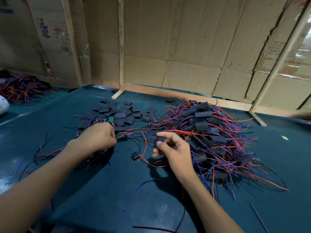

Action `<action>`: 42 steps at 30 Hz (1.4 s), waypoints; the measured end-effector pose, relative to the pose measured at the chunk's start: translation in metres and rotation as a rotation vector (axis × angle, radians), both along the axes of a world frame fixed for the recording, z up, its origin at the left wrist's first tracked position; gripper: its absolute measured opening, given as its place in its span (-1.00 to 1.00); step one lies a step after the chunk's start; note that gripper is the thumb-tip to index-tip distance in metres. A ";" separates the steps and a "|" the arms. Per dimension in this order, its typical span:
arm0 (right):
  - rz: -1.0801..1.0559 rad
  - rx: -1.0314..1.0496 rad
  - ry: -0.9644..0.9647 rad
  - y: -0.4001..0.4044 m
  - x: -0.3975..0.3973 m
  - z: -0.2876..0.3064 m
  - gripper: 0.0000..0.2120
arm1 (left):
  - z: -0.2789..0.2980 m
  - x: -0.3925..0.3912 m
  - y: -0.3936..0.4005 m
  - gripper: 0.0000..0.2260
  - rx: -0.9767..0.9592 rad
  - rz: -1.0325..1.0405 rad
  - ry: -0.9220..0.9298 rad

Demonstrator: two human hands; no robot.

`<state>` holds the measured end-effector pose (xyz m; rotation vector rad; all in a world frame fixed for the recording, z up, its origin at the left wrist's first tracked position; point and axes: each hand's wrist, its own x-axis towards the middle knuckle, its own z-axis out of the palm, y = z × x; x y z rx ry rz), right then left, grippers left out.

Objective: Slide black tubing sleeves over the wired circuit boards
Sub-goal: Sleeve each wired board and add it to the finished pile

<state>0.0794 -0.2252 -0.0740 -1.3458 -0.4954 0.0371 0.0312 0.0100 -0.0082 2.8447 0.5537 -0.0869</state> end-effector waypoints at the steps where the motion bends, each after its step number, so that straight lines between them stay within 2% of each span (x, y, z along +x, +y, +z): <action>1: 0.009 0.013 0.007 0.000 0.001 0.001 -0.75 | 0.001 0.001 0.002 -0.88 -0.039 0.008 -0.007; 4: 0.025 0.030 0.055 -0.002 0.003 0.002 -0.70 | 0.006 0.003 0.009 -0.76 -0.087 0.043 -0.031; 6: 0.034 0.026 0.068 -0.002 0.005 0.002 -0.69 | 0.008 0.006 0.012 -0.70 -0.099 0.050 -0.127; 7: 0.036 0.027 0.074 -0.002 0.005 0.001 -0.68 | 0.008 0.008 0.012 -0.72 -0.105 0.032 -0.174; 9: 0.046 0.028 0.086 0.000 0.005 0.001 -0.66 | 0.004 0.017 0.011 -0.88 -0.112 -0.008 -0.211; 12: 0.078 0.034 0.112 0.002 0.003 0.000 -0.64 | -0.008 0.028 0.008 -0.80 -0.010 -0.090 -0.062; 14: 0.106 0.045 0.132 0.001 0.003 0.000 -0.64 | -0.013 0.034 0.009 -0.80 0.009 -0.114 -0.047; 18: 0.148 0.091 0.197 0.001 0.006 0.000 -0.66 | -0.008 0.039 0.012 -0.90 -0.133 -0.061 -0.063; 22: 0.196 0.164 0.232 0.001 0.007 0.000 -0.68 | -0.011 0.038 0.009 -0.79 -0.281 0.020 -0.110; 27: 0.230 0.198 0.261 -0.001 0.007 0.004 -0.73 | -0.012 0.036 0.008 -0.88 -0.287 0.079 -0.220; 29: 0.230 0.200 0.280 -0.002 0.007 0.004 -0.72 | -0.010 0.037 0.009 -0.92 -0.274 0.088 -0.203; 33: 0.226 0.199 0.311 0.000 0.006 0.006 -0.70 | -0.022 0.037 0.003 -0.79 -0.106 0.032 -0.120; 35: 0.241 0.209 0.308 0.001 0.005 0.007 -0.71 | -0.026 0.036 0.002 -0.87 -0.095 0.064 -0.212; 37: 0.248 0.219 0.306 0.000 0.004 0.008 -0.70 | -0.025 0.033 0.002 -0.83 -0.159 0.132 -0.331; 42: 0.232 0.230 0.302 0.000 0.002 0.011 -0.70 | -0.003 0.029 -0.002 -0.76 -0.266 0.143 -0.830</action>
